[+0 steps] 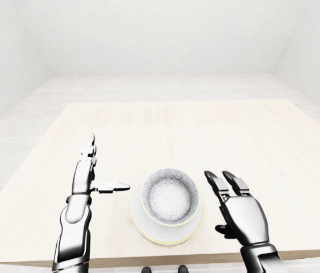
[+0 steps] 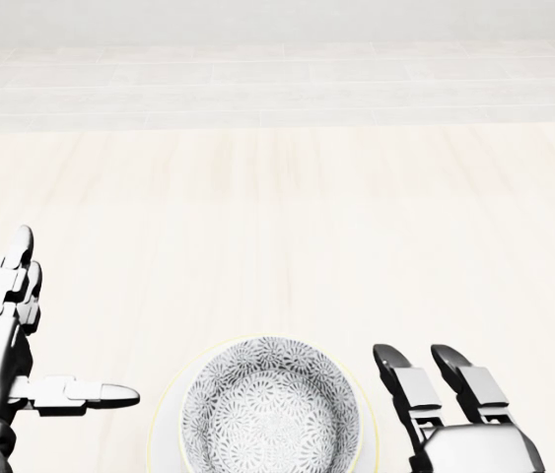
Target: Put the bowl on the plate.
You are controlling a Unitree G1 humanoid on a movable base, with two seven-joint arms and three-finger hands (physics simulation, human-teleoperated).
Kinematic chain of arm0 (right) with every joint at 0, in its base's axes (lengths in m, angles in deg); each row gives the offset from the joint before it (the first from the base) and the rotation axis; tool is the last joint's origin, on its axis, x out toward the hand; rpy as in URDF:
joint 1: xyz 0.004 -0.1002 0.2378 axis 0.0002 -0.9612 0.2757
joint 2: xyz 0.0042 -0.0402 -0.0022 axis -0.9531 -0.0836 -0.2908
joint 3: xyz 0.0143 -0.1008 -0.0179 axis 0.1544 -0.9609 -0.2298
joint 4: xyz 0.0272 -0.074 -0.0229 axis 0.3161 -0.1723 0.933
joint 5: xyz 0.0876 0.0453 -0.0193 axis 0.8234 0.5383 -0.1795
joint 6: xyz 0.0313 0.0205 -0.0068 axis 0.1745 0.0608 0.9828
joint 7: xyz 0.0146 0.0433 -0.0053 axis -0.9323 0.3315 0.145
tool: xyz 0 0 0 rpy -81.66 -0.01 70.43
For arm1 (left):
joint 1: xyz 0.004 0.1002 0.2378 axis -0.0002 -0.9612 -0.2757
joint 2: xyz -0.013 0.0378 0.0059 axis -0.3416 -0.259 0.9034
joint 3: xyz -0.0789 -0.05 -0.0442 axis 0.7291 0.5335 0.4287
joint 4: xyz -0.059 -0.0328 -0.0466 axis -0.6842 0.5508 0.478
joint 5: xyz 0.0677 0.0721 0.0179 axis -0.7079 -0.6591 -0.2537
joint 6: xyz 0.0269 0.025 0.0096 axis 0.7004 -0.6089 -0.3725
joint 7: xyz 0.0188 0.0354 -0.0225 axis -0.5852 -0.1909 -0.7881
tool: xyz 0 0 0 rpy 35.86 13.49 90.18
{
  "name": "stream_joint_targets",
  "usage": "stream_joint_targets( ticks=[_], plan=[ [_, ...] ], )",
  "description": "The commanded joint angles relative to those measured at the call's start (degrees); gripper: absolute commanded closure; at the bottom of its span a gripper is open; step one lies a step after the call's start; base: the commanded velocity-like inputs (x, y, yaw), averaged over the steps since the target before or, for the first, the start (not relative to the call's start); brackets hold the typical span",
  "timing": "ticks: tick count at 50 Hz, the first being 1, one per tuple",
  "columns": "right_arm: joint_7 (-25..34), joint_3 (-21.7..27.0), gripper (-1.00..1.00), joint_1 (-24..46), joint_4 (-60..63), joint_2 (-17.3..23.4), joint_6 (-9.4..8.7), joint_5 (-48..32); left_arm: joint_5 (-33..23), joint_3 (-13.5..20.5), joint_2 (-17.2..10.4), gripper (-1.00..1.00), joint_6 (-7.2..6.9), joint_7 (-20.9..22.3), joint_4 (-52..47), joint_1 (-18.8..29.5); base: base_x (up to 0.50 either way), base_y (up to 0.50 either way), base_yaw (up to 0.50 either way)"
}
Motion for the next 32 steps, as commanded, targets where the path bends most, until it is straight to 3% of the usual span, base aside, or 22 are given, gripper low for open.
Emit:
stream_joint_targets(
  ticks=[1, 15, 32],
  plan=[
    [-0.70, 4.32, -0.64, 0.16, -0.86, -3.21, 0.45, 6.37, -0.08, -0.06, 0.03, -1.00, -0.26, -0.01, 0.11, 0.47, 0.00, 0.00, 0.00],
    [-0.90, 10.90, -1.00, -0.16, 0.55, -7.47, 0.44, 19.81, -0.01, 0.28, -0.09, -1.00, 0.19, 0.11, 0.03, -0.28, 0.00, 0.00, 0.00],
    [1.67, 18.61, -1.00, 1.96, -0.03, -11.43, 2.34, 28.55, 0.34, 1.58, -0.02, -1.00, 0.19, 1.04, -2.30, -2.85, 0.00, 0.00, 0.00]
  ],
)
